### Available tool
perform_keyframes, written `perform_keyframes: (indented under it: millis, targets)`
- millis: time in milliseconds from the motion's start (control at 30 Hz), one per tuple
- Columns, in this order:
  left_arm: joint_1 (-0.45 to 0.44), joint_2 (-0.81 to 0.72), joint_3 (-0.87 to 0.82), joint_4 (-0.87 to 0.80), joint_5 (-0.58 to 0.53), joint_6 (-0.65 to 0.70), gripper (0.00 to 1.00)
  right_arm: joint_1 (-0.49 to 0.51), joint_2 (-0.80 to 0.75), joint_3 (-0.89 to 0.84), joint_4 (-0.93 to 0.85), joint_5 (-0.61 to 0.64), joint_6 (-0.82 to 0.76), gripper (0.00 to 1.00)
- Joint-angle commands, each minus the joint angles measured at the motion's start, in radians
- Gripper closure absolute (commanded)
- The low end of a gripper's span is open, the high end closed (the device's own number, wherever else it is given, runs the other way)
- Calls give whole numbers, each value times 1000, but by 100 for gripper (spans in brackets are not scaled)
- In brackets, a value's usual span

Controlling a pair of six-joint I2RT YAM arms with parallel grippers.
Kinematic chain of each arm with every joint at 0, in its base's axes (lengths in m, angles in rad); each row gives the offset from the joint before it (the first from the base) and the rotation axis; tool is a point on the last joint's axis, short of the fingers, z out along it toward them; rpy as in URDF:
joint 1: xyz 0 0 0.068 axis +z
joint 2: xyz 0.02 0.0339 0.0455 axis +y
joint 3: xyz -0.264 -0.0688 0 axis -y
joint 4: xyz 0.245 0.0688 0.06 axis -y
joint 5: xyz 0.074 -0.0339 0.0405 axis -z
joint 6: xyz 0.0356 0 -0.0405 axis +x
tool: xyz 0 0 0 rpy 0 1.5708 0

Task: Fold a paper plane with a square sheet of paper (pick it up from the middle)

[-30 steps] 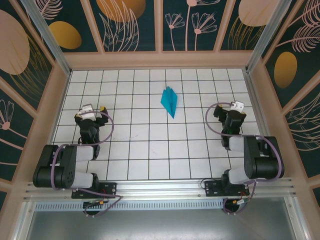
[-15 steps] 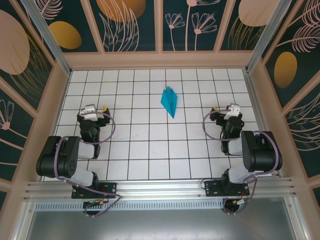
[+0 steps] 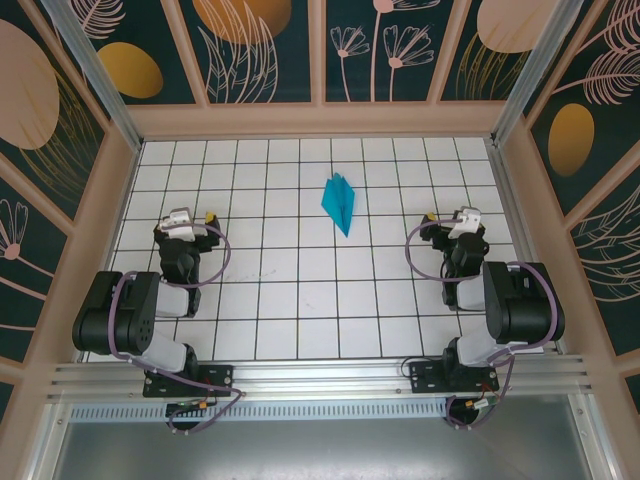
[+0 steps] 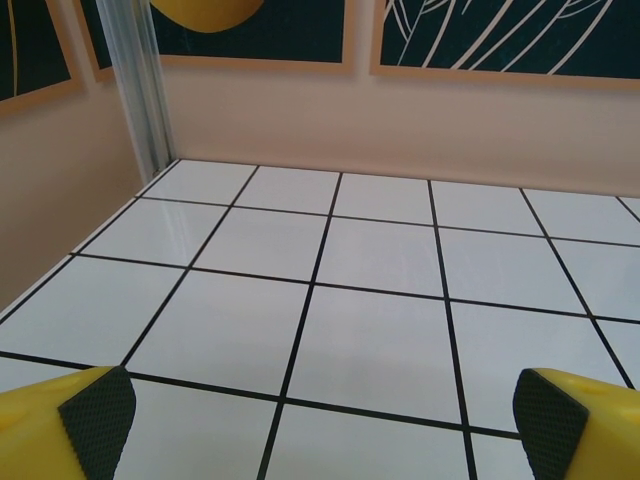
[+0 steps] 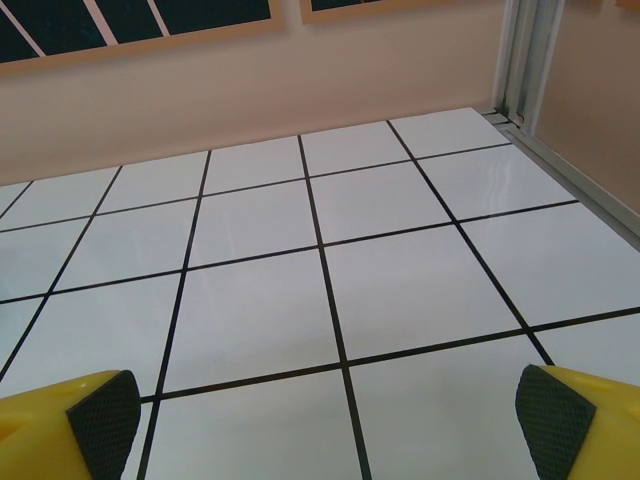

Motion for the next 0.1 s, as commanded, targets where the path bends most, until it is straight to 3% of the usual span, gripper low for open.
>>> perform_keyframes:
  millis: [0, 67]
  targets:
    - [6, 5, 13, 30, -4, -3, 1, -9, 7, -4, 54, -24, -8, 1]
    - [6, 4, 9, 37, -3, -3, 1, -9, 7, -6, 60, -23, -9, 1]
